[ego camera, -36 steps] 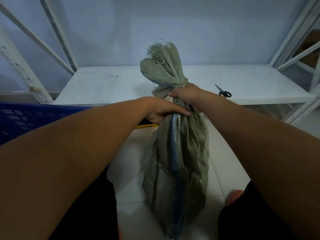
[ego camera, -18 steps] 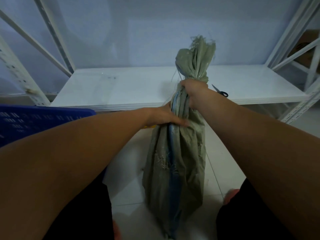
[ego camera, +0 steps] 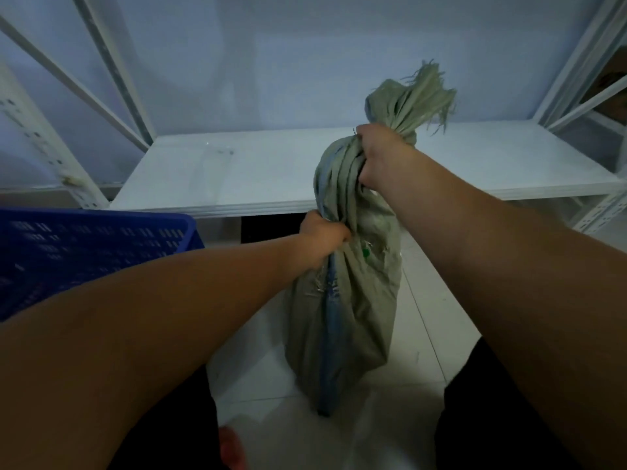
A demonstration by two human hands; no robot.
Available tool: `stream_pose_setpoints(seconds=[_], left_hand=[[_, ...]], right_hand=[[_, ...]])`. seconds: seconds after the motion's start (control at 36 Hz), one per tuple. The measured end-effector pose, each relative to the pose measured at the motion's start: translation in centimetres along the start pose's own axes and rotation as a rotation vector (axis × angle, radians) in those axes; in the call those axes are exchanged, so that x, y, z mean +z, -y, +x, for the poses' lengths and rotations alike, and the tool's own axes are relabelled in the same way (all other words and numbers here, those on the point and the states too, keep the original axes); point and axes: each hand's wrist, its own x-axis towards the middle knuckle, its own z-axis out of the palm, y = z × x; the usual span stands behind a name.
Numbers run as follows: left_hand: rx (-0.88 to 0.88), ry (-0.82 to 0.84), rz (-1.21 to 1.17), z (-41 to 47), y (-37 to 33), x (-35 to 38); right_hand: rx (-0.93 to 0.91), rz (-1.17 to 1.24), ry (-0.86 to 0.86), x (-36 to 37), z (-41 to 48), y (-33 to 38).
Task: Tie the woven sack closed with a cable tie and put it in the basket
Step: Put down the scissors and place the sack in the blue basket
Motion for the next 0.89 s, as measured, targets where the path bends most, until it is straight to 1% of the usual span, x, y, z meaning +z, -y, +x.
stream_pose_setpoints(seconds=[0.08, 0.14, 0.22, 0.36, 0.42, 0.47, 0.53, 0.67, 0.75, 0.83, 0.89], left_hand=[[-0.019, -0.061, -0.034, -0.4, -1.4, -0.9], [-0.001, -0.103, -0.061, -0.3, -2.3, -1.5], [0.024, -0.167, -0.137, 0.0, -3.6, -2.7], [0.023, -0.215, -0.277, 0.5, -5.6, -4.6], [0.007, -0.236, -0.339, 0.9, -6.4, -5.3], [-0.006, -0.234, -0.372, 0.9, -7.1, -5.9], [0.007, -0.198, -0.383, 0.6, -7.8, -6.6], [0.045, -0.117, -0.318, 0.2, -9.7, -8.8], [0.067, -0.102, -0.310, -0.2, -10.7, -9.7], [0.106, -0.115, -0.323, -0.6, -11.5, -10.0], [0.141, -0.142, -0.350, -0.5, -11.7, -10.0]], right_hand=[[-0.028, 0.023, 0.038, 0.0, 0.0, 0.4], [-0.063, -0.005, -0.030, -0.1, 0.0, 0.9], [-0.043, 0.011, -0.041, -0.6, 0.4, 1.7], [-0.033, 0.007, 0.003, -1.0, 1.0, 1.7], [-0.038, -0.042, 0.028, -0.8, -1.2, 1.6], [-0.045, -0.105, 0.038, -0.6, -2.9, 1.5], [-0.018, -0.103, 0.051, -0.8, -3.6, 1.3], [0.025, -0.176, 0.089, -1.7, -4.5, 1.2], [-0.044, -0.197, 0.072, -1.7, -4.5, 1.1], [-0.124, -0.154, 0.035, -1.4, -4.6, 1.0], [-0.150, -0.146, 0.054, -1.3, -4.5, 1.0]])
